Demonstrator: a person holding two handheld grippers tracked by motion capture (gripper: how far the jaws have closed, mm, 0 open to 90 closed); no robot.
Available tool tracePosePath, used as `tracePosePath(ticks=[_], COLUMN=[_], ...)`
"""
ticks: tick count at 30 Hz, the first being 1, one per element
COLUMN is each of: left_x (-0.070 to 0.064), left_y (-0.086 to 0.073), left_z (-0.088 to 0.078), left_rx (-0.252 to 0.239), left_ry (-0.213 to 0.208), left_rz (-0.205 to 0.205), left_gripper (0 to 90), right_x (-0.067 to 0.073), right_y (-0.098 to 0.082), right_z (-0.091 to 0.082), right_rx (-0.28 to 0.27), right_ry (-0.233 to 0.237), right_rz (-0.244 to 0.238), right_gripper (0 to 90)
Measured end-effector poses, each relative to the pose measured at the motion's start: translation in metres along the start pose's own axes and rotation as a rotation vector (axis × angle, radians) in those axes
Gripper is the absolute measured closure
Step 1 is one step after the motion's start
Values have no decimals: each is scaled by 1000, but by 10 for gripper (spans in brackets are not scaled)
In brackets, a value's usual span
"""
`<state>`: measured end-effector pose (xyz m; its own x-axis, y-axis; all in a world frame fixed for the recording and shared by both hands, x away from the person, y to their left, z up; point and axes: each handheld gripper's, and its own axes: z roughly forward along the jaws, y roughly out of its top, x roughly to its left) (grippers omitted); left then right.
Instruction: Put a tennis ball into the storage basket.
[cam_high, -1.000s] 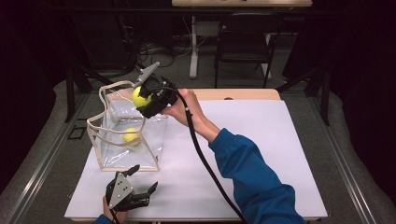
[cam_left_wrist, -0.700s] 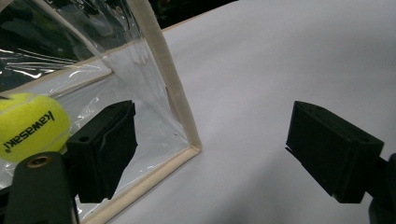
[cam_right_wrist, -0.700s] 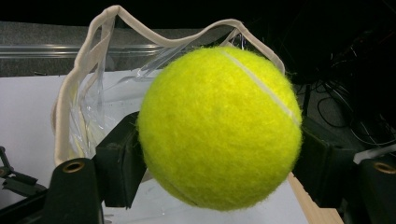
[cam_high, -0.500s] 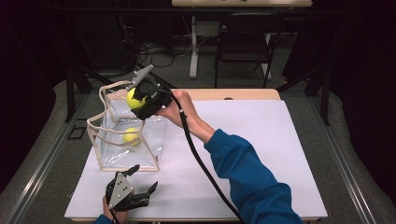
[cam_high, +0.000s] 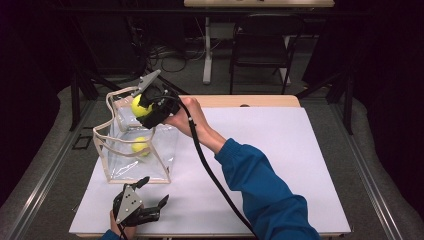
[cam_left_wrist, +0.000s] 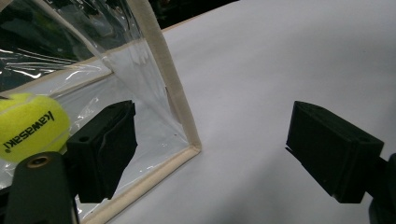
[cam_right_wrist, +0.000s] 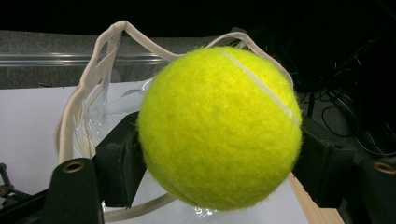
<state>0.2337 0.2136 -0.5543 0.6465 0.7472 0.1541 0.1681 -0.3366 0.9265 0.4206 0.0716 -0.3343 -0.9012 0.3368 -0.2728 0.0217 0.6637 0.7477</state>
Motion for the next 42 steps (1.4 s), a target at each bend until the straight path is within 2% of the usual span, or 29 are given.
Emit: tracePosePath(ticks=[17, 42], left_x=[0, 0], left_y=[0, 0], left_z=[0, 0], left_rx=[-2, -1], left_ry=[-1, 1], left_rz=[0, -2], left_gripper=[160, 160], right_x=[3, 5], right_y=[3, 0], right_z=[9, 30], right_rx=[-14, 9], right_ry=[23, 58], right_rz=[14, 36], right_gripper=[263, 262])
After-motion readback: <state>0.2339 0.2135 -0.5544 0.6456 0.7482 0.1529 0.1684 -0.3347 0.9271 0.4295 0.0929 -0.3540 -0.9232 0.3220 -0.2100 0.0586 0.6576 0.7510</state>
